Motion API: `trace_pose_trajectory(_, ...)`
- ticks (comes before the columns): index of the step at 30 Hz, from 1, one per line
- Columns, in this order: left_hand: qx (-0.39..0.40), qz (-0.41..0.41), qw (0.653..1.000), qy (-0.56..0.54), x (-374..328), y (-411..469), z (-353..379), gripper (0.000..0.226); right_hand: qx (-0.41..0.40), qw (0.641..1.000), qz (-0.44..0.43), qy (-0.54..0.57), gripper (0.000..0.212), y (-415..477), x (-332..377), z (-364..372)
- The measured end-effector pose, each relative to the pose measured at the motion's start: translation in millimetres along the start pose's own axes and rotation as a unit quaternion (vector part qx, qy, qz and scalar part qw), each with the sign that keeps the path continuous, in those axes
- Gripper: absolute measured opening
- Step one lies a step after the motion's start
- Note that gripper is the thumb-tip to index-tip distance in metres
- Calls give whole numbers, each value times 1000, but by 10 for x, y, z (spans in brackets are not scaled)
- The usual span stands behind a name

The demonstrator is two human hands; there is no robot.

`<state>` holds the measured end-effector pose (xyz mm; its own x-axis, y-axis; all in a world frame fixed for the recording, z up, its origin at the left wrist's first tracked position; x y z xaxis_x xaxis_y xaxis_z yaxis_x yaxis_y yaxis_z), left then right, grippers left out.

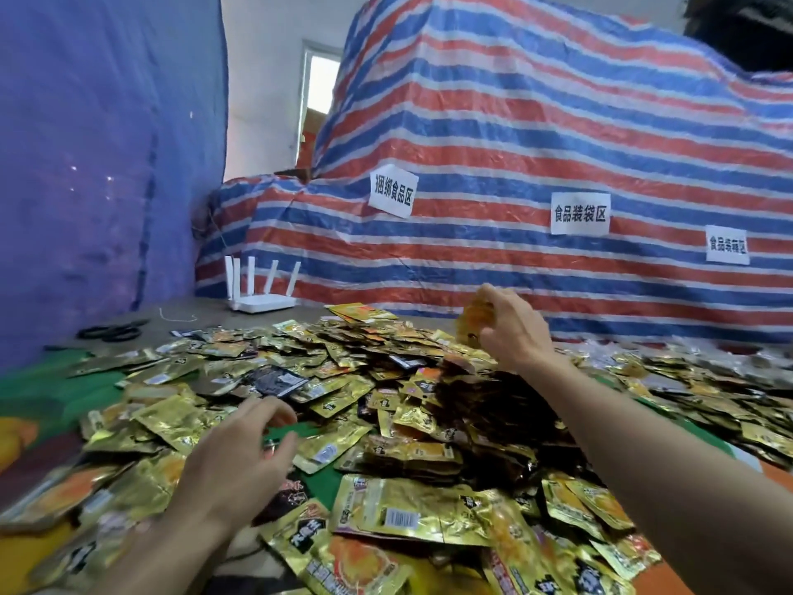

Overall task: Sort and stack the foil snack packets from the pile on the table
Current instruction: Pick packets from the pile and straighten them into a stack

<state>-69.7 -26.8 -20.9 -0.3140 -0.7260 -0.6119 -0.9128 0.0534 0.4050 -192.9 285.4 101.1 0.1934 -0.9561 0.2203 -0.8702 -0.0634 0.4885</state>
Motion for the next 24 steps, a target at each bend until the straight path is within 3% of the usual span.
trace_pose_trajectory(3, -13, -15, 1000, -13, 74, 16, -41, 10, 166, 980, 46, -95, 17, -91, 7, 214)
trace_pose_trajectory(6, -11, -41, 998, -35, 157, 23, -84, 16, 235, 964, 50, -111, 12, -136, 91, 214)
trace_pose_trajectory(9, 19, -72, 997, -27, 197, 63, -191, 30, 165, 977, 21, -132, 18, -146, 241, 143)
trace_pose_trajectory(12, 57, -120, 991, 28, 263, 122, -397, 28, 35, 994, -98, 28, 25, -361, 607, 160)
trace_pose_trajectory(14, 73, -158, 982, 77, 345, 127, -569, 20, 20, 985, -147, 92, 24, -548, 900, 271)
trace_pose_trajectory(16, 91, -188, 969, 133, 416, 100, -720, 14, 72, 976, -181, 97, 19, -686, 1175, 482)
trace_pose_trajectory(18, 123, -212, 952, 182, 490, 71, -807, 22, 205, 959, -185, 71, 16, -770, 1408, 776)
trace_pose_trajectory(20, 181, -220, 942, 178, 596, 61, -822, 42, 327, 930, -168, 21, 41, -817, 1569, 1060)
trace_pose_trajectory(22, 234, -211, 936, 155, 707, 62, -808, 59, 370, 920, -131, -5, 55, -825, 1648, 1281)
trace_pose_trajectory(24, 251, -199, 933, 161, 807, 96, -789, 67, 362, 926, -103, 10, 63, -765, 1675, 1420)
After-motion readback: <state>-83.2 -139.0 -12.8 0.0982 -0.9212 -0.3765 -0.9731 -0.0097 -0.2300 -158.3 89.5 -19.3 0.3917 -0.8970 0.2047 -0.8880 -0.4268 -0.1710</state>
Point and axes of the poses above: each hand's wrist, its own y-axis towards the middle knuckle, its own z-axis out of the palm, x = y × z, the point moved 3 cm from there along y, towards the middle knuckle, and after that the axes turned 12 degrees about x, right-handed, at the moved point
